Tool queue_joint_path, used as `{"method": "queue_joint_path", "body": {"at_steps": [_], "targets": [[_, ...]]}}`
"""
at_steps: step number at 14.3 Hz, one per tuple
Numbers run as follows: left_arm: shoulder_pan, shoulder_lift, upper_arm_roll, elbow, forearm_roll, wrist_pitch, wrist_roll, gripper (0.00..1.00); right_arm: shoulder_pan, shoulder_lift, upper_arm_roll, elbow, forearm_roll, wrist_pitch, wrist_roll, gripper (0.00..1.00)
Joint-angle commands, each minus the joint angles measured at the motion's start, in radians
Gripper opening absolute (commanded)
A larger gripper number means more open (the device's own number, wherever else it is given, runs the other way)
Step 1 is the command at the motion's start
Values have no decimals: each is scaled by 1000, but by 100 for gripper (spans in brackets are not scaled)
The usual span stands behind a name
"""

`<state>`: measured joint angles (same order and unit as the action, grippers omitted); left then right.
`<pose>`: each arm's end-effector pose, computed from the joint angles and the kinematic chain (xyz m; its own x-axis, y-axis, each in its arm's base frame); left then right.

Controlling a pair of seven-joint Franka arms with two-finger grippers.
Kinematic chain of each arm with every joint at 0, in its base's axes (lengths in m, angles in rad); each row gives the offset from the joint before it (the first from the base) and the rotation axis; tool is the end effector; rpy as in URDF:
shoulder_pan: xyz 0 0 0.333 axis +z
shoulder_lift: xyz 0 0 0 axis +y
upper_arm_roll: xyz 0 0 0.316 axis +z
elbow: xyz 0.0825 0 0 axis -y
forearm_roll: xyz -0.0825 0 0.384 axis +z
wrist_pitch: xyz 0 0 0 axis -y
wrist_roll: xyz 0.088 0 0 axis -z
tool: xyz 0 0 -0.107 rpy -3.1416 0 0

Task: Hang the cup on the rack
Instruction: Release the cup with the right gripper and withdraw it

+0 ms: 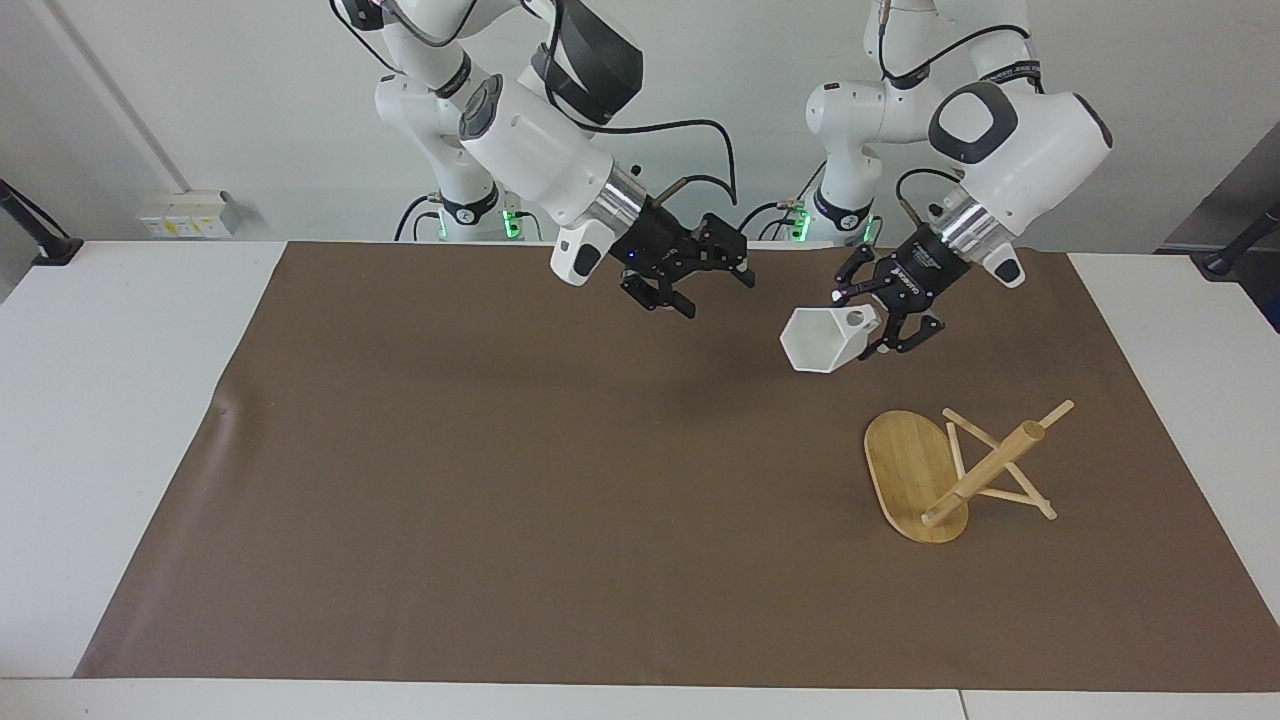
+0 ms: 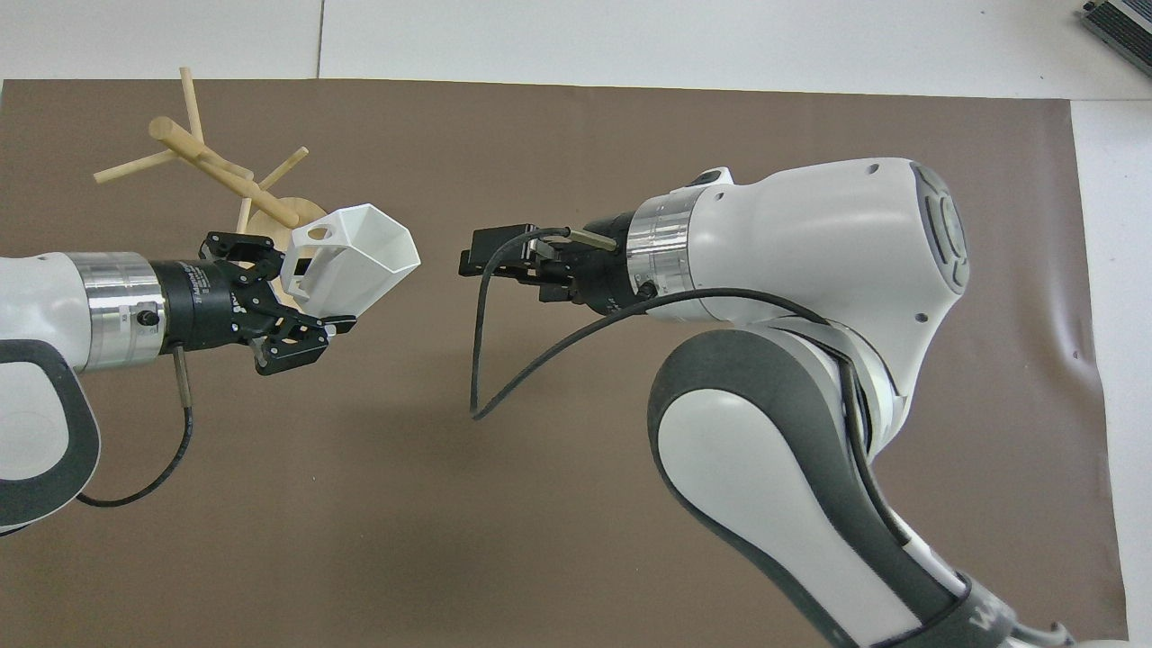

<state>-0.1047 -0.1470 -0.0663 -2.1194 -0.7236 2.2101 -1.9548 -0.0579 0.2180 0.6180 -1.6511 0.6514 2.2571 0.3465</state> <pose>0.5233 -0.1141 0.5075 -0.4803 0.6434 -0.5962 0.8489 0.5119 -0.1315 0.5653 0.3321 0.5555 0.9902 -0.1395 -0.0069 -0.1015 -0.6848 -0.7217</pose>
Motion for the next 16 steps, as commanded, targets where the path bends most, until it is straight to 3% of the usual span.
{"method": "queue_joint_path", "body": {"at_steps": [1,11,16], "targets": [[8,-11,-7,-33,24,92,-79,0,-10,-23,-36,2,2,-16,-7,100],[-9,83,-7,-24,24,273,-170,0,-11,-128,-375,56,-1,-298,-254,100],[-6,116,-7,-18,24,350,-194,0,-11,-154,-501,56,-125,-343,-348,100]]}}
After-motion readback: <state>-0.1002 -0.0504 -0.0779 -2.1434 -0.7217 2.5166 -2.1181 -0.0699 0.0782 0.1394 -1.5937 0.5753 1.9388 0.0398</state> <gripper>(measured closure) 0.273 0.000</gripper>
